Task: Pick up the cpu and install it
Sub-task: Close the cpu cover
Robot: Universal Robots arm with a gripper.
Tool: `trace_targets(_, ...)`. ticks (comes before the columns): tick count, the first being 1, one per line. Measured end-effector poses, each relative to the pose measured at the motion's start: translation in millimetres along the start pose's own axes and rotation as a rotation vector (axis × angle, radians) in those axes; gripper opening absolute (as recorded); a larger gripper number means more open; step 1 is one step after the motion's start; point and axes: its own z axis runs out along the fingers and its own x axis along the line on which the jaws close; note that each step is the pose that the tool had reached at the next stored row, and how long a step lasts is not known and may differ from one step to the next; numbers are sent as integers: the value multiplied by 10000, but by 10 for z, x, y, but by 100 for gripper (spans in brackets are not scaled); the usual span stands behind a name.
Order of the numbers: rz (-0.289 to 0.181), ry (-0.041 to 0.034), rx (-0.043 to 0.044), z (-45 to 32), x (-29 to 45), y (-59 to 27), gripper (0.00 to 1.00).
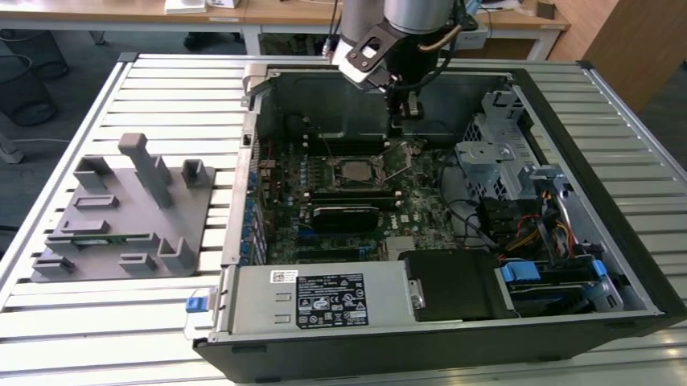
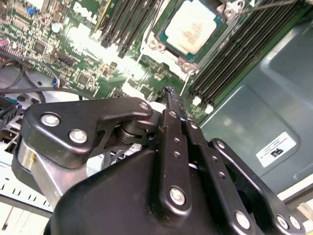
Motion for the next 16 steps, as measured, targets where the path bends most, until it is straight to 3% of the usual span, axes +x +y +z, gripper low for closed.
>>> trace_targets(7,0,0,0,8,-5,81,11)
trace_targets(16,1,0,0,18,-42,113,11)
